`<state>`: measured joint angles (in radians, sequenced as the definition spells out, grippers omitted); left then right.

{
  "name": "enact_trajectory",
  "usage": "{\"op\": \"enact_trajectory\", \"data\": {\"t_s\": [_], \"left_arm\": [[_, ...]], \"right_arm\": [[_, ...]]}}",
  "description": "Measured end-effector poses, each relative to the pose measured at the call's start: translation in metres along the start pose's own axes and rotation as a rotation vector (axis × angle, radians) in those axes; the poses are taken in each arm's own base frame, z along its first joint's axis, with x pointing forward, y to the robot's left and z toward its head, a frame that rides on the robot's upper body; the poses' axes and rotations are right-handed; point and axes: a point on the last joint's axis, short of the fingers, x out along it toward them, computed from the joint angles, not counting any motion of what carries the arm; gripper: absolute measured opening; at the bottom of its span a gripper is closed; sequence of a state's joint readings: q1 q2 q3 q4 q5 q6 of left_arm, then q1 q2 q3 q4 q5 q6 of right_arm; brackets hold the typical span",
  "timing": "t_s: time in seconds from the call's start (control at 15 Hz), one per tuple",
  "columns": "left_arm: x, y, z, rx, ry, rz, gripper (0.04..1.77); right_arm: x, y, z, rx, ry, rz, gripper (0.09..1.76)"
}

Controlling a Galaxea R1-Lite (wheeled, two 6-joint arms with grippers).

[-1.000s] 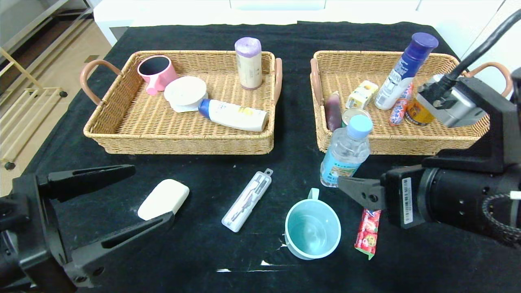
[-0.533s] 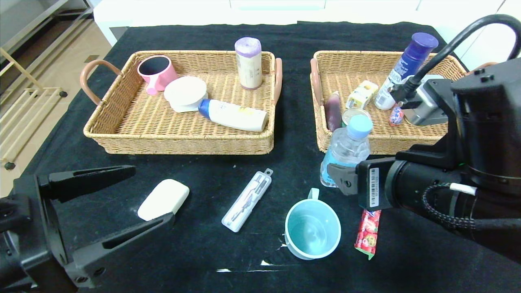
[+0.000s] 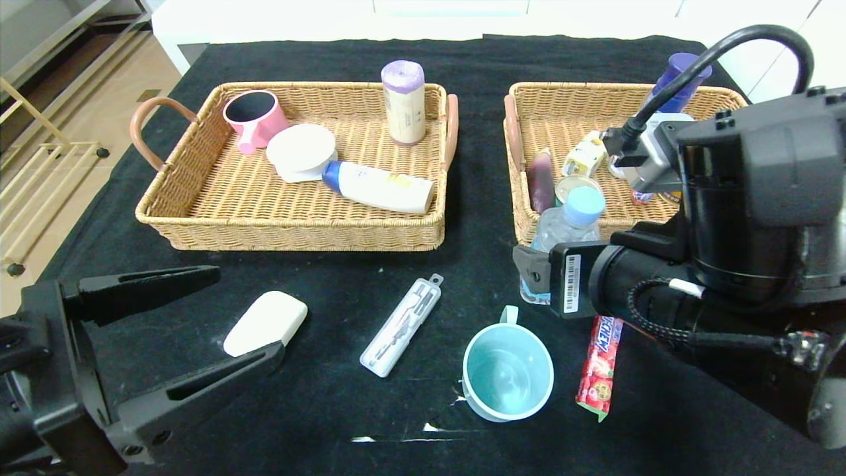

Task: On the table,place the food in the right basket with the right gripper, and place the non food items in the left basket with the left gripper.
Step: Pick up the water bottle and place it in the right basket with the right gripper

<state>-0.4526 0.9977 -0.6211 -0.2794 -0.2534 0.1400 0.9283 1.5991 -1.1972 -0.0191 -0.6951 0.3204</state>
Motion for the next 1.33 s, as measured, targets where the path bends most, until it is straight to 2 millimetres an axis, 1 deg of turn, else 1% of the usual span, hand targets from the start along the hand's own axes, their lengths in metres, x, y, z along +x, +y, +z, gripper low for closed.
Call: {"op": "enact_trajectory", "data": {"t_s": [0.33, 0.6, 0.93, 1.13, 1.33], "left_arm": [[0.000, 0.000, 0.000, 0.000, 0.002, 0.000, 1.72], [0.000, 0.000, -0.001, 0.000, 0.003, 0.000, 1.72], [0.000, 0.000, -0.001, 0.000, 0.001, -0.001, 1.72], [0.000, 0.000, 0.000, 0.001, -0.003, 0.000, 1.72], [0.000, 0.000, 0.000, 0.002, -0.007, 0.001, 1.72]], "right_arm": [[0.010, -0.001, -0.002, -0.003, 0.005, -0.031, 1.70], [0.018, -0.001, 0.001, 0.023, -0.031, -0.056, 1.70], [0.031, -0.004, -0.002, 0.020, -0.025, -0.097, 1.70], [0.039, -0.001, 0.002, 0.036, -0.084, -0.087, 1.71], [0.045, 0.000, 0.000, 0.026, -0.096, -0.092, 1.71]]}}
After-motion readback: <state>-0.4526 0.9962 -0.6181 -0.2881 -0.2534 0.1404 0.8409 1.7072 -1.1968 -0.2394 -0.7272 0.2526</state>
